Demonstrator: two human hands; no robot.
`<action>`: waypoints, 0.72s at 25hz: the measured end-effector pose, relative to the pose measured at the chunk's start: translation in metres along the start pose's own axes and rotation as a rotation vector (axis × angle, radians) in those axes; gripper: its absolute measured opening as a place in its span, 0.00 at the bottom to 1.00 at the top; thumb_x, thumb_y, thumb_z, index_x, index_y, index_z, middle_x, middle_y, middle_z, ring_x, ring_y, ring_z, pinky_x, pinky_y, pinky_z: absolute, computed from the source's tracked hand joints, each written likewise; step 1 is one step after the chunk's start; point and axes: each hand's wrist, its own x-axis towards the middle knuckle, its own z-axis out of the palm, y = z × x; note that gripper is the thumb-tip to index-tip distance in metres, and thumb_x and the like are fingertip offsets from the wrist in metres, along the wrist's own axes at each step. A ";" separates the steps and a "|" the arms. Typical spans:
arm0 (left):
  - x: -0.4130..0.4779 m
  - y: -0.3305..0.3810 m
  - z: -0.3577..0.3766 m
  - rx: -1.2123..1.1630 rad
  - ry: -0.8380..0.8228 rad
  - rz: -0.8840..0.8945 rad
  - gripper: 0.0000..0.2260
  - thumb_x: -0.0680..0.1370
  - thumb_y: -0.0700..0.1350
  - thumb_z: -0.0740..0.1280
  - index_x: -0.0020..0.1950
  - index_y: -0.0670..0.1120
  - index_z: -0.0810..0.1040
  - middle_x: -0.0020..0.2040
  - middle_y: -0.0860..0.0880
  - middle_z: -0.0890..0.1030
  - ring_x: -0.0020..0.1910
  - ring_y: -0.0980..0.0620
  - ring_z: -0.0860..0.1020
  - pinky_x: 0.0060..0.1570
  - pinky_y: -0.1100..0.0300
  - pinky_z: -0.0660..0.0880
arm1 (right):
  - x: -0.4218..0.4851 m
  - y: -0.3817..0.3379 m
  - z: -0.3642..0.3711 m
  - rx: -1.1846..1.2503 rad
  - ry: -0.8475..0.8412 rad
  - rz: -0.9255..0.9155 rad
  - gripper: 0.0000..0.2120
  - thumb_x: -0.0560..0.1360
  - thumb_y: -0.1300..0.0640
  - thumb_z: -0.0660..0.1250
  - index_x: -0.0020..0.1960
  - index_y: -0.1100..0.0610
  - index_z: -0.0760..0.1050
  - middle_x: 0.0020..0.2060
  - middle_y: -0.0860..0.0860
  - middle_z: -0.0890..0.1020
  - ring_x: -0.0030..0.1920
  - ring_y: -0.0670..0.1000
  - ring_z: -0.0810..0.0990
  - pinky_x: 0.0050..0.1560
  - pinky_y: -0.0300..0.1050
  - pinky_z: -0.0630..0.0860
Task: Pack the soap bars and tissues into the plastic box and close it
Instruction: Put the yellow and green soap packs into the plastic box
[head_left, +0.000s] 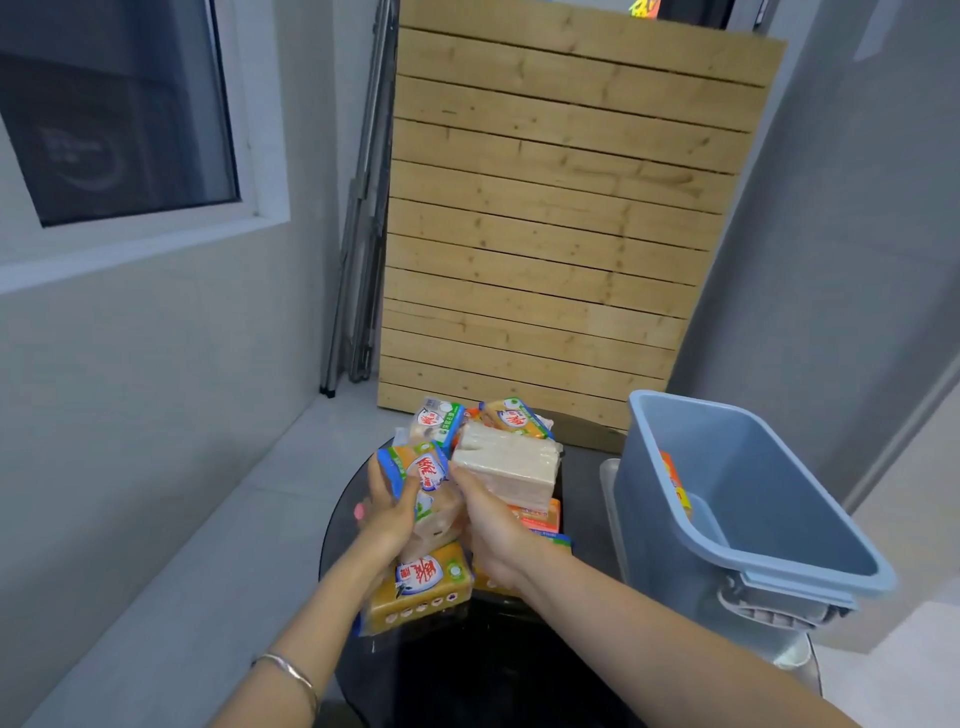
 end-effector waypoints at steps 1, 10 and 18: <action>-0.003 0.004 0.003 -0.031 0.008 0.052 0.25 0.80 0.54 0.57 0.75 0.56 0.52 0.69 0.43 0.71 0.66 0.40 0.71 0.66 0.46 0.69 | -0.004 0.002 0.001 0.029 -0.008 -0.007 0.14 0.79 0.46 0.57 0.59 0.51 0.74 0.40 0.48 0.86 0.38 0.46 0.85 0.32 0.40 0.80; -0.043 0.083 0.034 -0.519 -0.186 0.287 0.23 0.80 0.48 0.61 0.73 0.60 0.59 0.66 0.50 0.76 0.57 0.49 0.80 0.57 0.47 0.77 | -0.051 -0.079 -0.068 -0.251 0.019 -0.348 0.21 0.76 0.41 0.59 0.66 0.49 0.71 0.63 0.50 0.78 0.63 0.50 0.76 0.67 0.51 0.70; -0.067 0.167 0.179 -0.653 -0.765 -0.020 0.17 0.80 0.52 0.59 0.62 0.45 0.76 0.56 0.45 0.82 0.50 0.49 0.81 0.50 0.58 0.77 | -0.089 -0.130 -0.246 -0.226 0.425 -0.495 0.24 0.79 0.40 0.51 0.69 0.49 0.70 0.68 0.48 0.74 0.66 0.49 0.74 0.72 0.50 0.64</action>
